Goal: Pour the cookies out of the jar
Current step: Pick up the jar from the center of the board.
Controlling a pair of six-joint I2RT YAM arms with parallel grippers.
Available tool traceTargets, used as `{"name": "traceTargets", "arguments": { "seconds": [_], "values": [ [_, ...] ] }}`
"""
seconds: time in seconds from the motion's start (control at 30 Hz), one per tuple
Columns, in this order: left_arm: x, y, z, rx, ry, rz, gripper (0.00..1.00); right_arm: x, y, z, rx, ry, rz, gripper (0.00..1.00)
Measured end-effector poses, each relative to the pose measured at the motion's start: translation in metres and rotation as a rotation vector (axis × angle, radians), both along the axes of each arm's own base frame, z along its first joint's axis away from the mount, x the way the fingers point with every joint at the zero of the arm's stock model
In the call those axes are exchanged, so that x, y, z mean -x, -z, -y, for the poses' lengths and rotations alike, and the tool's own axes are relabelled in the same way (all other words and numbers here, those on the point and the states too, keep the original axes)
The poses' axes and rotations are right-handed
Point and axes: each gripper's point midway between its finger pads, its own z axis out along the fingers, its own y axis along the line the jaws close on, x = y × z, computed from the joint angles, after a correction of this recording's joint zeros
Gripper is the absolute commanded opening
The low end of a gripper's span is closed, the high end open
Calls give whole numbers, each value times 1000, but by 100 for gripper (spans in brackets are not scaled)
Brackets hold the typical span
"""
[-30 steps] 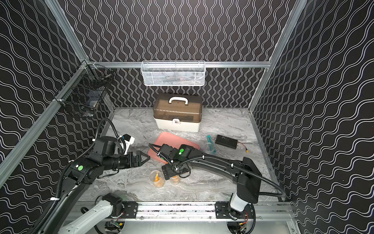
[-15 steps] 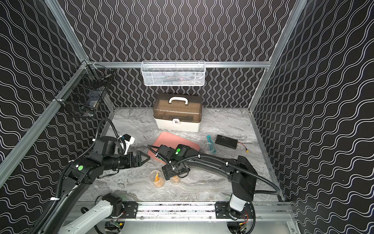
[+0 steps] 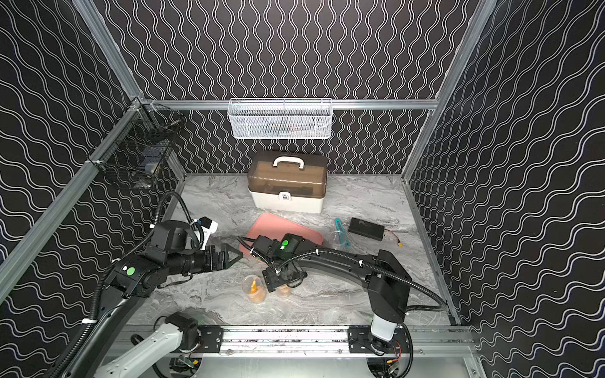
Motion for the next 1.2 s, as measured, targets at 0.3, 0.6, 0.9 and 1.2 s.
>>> {"name": "traceTargets", "arguments": {
  "seconds": [0.3, 0.6, 0.9, 1.2],
  "values": [
    [1, -1, 0, 2, 0, 6, 99, 0, 6, 0, 16, 0, -7, 84],
    [1, -1, -1, -3, 5, 11, 99, -1, 11, 0, 30, 1, -10, 82],
    [1, -1, -1, -7, 11, 16, 99, -1, 11, 0, 30, 1, -10, 81],
    [1, -1, -1, -7, 12, 16, 99, -1, 12, 0, 32, 1, -12, 79]
  ]
}}
